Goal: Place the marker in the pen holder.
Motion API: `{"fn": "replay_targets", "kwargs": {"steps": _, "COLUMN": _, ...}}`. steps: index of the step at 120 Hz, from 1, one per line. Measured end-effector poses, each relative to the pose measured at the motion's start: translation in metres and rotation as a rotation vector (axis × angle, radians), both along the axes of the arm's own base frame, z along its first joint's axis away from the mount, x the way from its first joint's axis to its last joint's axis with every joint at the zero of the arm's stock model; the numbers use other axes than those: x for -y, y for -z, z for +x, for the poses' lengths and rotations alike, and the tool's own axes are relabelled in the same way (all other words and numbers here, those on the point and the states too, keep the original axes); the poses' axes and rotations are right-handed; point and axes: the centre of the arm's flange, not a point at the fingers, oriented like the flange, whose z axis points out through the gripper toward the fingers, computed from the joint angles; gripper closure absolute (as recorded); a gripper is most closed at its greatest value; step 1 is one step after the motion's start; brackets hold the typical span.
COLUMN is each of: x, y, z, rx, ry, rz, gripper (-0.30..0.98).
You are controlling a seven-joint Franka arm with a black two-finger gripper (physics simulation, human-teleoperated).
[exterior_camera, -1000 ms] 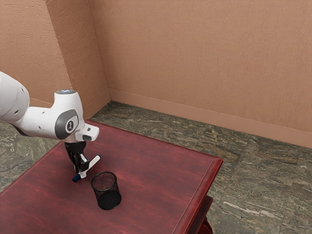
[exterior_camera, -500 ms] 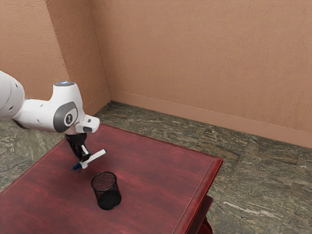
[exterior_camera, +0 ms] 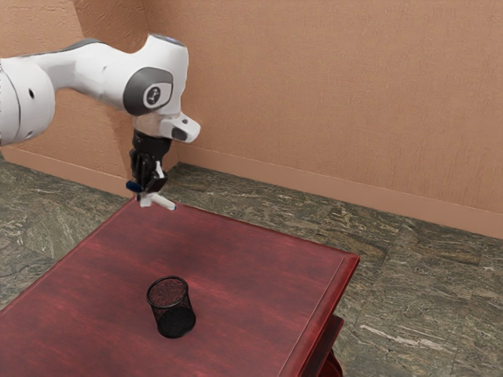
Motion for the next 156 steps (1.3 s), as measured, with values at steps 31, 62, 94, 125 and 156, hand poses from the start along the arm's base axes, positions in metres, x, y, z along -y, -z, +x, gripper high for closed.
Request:
{"fn": "replay_targets", "kwargs": {"steps": 31, "x": 0.039, "y": 0.030, "z": -0.059, "rx": -0.451, "ry": -0.099, "rz": 0.060, "gripper": 0.77}}
{"fn": "replay_targets", "kwargs": {"steps": 62, "x": 0.085, "y": 0.036, "z": -0.095, "rx": -0.638, "ry": -0.101, "rz": 0.106, "gripper": 0.77}}
{"fn": "replay_targets", "kwargs": {"steps": 94, "x": 0.111, "y": 0.047, "z": -0.090, "rx": -0.665, "ry": -0.100, "rz": 0.134, "gripper": 0.76}}
{"fn": "replay_targets", "kwargs": {"steps": 125, "x": 0.107, "y": 0.076, "z": -0.064, "rx": -0.648, "ry": -0.126, "rz": 0.149, "gripper": 0.76}}
{"fn": "replay_targets", "kwargs": {"steps": 156, "x": 0.107, "y": 0.108, "z": -0.042, "rx": -0.625, "ry": -0.119, "rz": 0.156, "gripper": 0.76}}
